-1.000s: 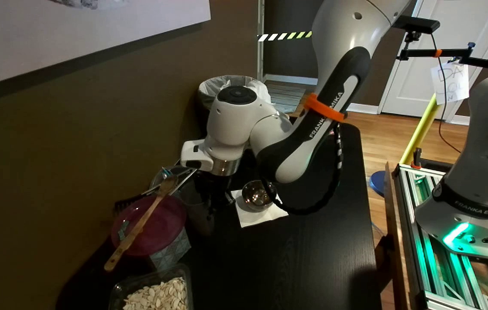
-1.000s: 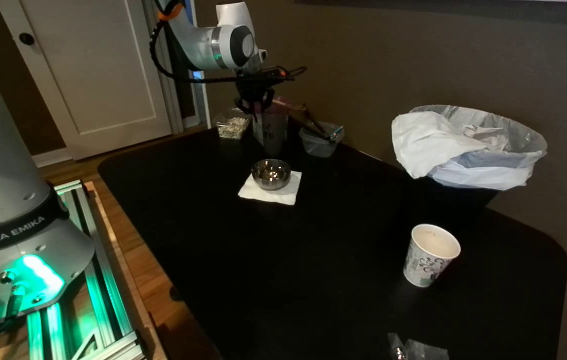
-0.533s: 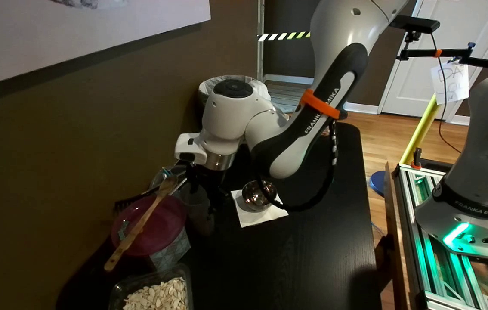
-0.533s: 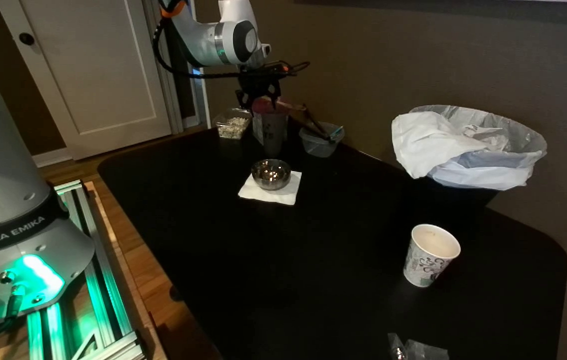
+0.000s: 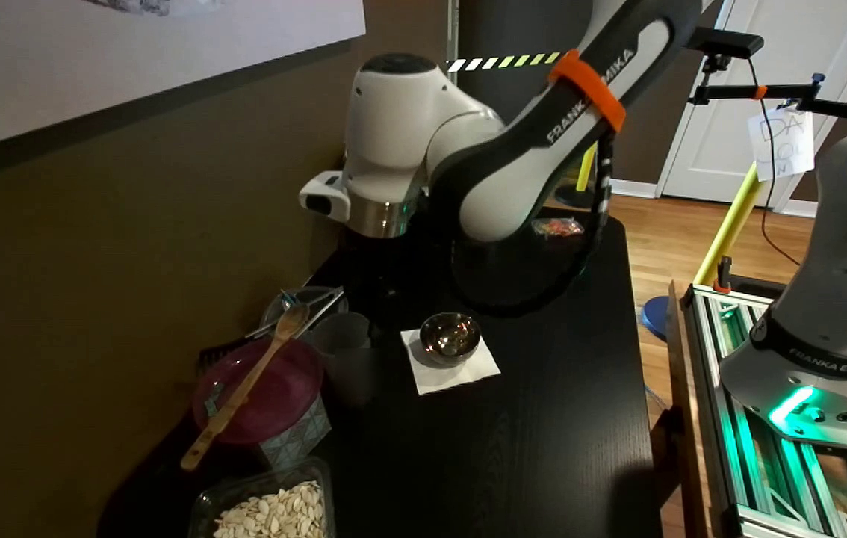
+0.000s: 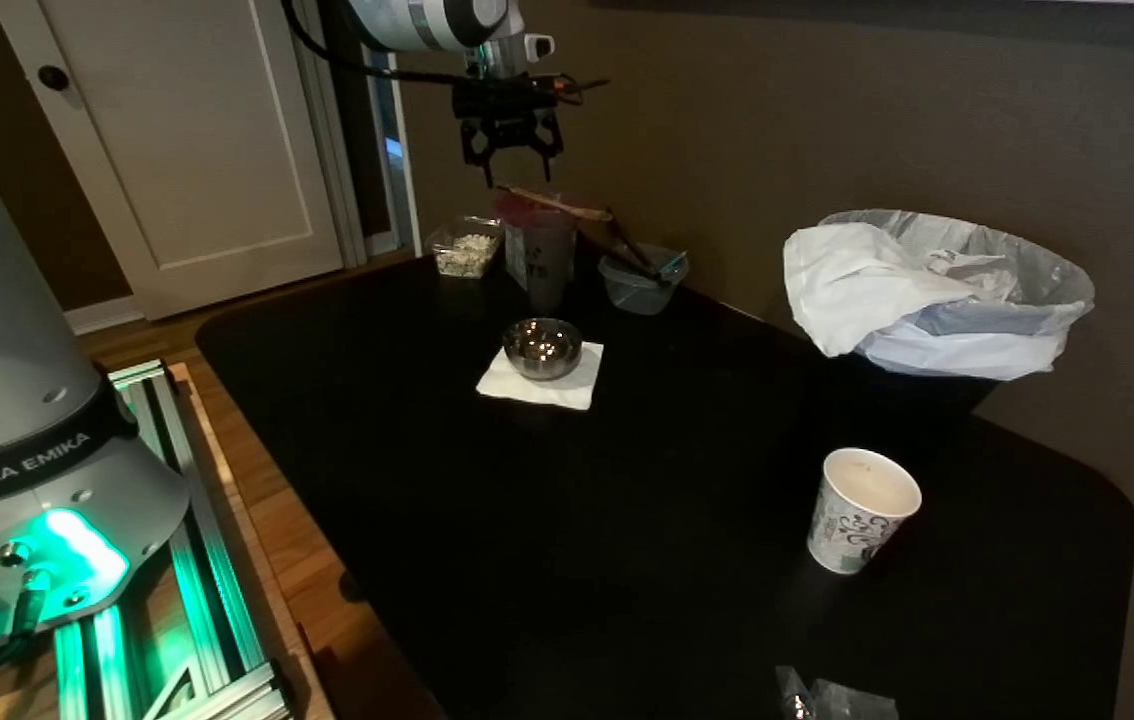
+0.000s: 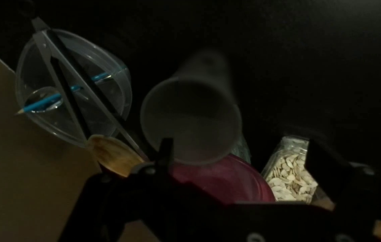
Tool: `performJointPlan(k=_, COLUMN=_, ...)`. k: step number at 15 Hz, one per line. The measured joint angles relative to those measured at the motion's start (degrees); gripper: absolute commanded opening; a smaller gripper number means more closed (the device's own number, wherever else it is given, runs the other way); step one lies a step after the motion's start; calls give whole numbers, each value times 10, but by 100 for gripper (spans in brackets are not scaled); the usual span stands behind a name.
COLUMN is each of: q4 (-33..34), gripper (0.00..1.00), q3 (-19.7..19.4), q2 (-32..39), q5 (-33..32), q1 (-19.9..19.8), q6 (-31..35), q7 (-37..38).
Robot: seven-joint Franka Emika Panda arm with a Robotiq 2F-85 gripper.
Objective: Pour the liquid in the cup into the metal bowl
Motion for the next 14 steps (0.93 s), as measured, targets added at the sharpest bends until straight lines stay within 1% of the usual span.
performJointPlan(k=3, q4=-15, gripper=100, q3=3, q2=-64, q5=68, q1=-17, q6=-70, q7=16)
performJointPlan(k=6, q4=-35, gripper=100, q3=-11, q2=-119, q5=115, q1=-35, q6=-110, q7=39)
performJointPlan(k=9, q4=-67, gripper=100, q3=-40, q2=-160, q5=124, q1=-47, q6=-114, q7=86)
performJointPlan(k=11, q4=-89, gripper=100, q3=-59, q2=-173, q5=127, q1=-57, q6=-114, q7=106)
performJointPlan(k=14, q4=-98, gripper=100, q3=-65, q2=-175, q5=129, q1=-62, q6=-113, q7=111)
